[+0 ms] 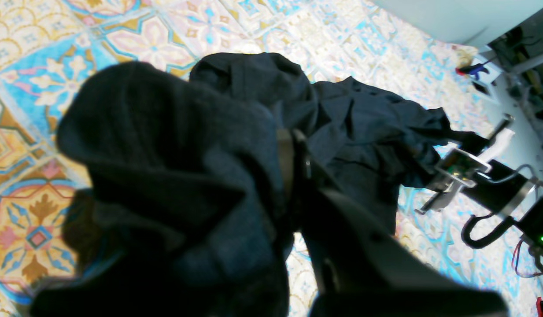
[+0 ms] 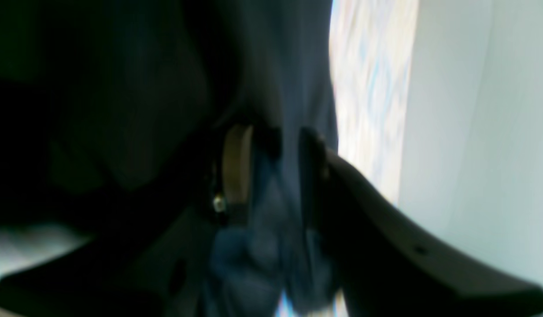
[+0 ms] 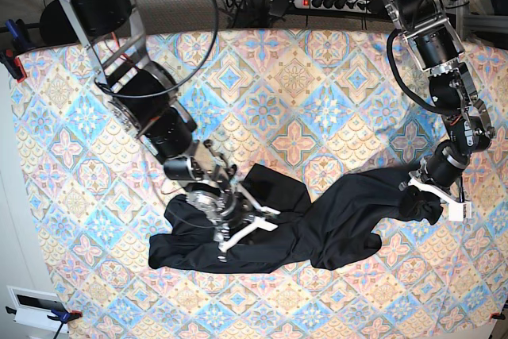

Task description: Layout the t-shirt on the table in an organized manner, then fold the t-shirt properly

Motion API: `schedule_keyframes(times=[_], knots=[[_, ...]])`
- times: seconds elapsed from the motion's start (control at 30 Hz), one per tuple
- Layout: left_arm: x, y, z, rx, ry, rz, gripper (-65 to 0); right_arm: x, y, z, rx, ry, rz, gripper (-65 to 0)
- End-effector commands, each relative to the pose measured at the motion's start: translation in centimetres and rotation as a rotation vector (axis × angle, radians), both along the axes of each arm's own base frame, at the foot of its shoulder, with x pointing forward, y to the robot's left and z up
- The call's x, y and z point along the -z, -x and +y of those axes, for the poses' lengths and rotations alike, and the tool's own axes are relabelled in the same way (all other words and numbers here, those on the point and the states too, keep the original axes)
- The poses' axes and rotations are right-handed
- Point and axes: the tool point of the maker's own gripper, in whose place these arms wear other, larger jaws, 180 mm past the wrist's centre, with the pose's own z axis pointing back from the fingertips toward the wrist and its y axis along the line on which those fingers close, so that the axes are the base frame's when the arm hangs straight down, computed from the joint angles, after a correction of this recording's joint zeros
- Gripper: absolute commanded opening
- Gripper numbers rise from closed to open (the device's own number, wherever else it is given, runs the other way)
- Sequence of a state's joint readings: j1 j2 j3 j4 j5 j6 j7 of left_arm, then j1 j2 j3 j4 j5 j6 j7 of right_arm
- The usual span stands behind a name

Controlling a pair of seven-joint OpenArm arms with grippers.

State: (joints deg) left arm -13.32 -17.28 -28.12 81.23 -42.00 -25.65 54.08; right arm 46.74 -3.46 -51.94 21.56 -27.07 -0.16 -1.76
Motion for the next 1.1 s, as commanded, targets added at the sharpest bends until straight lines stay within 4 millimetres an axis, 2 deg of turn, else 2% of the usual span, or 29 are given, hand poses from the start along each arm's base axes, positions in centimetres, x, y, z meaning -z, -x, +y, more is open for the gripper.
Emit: schedule_keyframes(times=[0.0,0.87,1.07], knots=[[-2.24,-0.78,0.59,-0.005,-0.012,-0.067,-65.0,-2.83,-2.05,-0.52,0.008,-0.001,-0.071,-47.8],[-1.89,-0.49,0.61,-0.006,-0.011,-0.059,-65.0,-2.9,-2.09,-0.54,0.004,0.0,-0.073,-47.8],[-2.59,-0.21,0.43,0.001,-0.031,-0.079,-65.0,-2.84,-2.09,-0.64,0.003,0.002,-0.072,-47.8]])
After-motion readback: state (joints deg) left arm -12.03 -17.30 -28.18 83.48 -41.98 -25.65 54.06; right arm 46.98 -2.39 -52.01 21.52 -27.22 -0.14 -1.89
